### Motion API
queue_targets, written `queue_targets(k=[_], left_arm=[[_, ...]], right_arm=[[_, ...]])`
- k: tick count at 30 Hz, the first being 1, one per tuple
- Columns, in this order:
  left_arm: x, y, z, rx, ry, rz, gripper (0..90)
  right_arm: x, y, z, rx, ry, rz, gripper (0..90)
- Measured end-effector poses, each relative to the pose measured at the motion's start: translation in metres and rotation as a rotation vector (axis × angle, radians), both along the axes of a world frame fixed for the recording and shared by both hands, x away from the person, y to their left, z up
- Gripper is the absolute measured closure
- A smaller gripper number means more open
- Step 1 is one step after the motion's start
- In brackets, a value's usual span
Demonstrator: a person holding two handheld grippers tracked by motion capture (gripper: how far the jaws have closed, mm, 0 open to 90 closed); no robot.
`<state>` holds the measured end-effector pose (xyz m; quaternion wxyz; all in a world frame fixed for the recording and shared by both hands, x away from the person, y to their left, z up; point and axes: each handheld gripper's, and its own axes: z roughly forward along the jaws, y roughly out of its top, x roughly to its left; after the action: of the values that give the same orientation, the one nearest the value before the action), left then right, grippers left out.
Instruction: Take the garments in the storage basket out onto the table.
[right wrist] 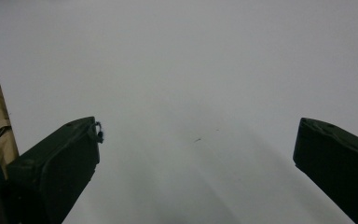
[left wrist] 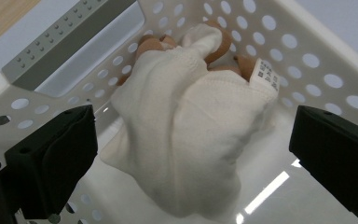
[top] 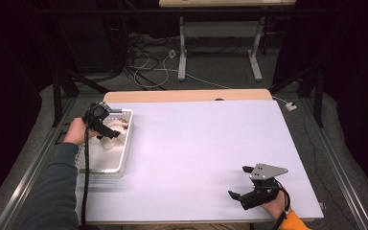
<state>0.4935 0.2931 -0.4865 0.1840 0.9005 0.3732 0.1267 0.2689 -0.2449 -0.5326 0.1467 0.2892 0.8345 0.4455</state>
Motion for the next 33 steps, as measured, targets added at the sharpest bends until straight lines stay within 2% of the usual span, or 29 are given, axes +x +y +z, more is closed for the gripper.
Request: queue_targets(k=[6,14,15,21,23,33], left_arm=[[0.004,-0.001,-0.006,0.028,0.022,0.010,1.8],[0.009,-0.001,-0.015,0.026,0.046,0.026,2.7],[0.010,0.000,-0.015,0.037,0.057,0.024,2.7],[0.013,-0.001,-0.022,0.041,0.076,0.034,3.1],[0.014,-0.002,-0.024,0.052,0.092,0.029,5.7],[0.016,-0.007,-0.032,0.079,0.117,0.046,16.3]], right_arm=[[0.000,0.000,0.000,0.000,-0.001,0.000,0.0],[0.000,0.000,0.000,-0.002,-0.001,0.000,0.0],[0.000,0.000,0.000,-0.004,-0.003,0.004,0.0],[0.000,0.000,0.000,-0.003,-0.003,0.004,0.0],[0.001,0.000,0.000,-0.003,-0.002,0.006,0.0],[0.001,0.000,0.000,-0.003,-0.001,0.006,0.0]])
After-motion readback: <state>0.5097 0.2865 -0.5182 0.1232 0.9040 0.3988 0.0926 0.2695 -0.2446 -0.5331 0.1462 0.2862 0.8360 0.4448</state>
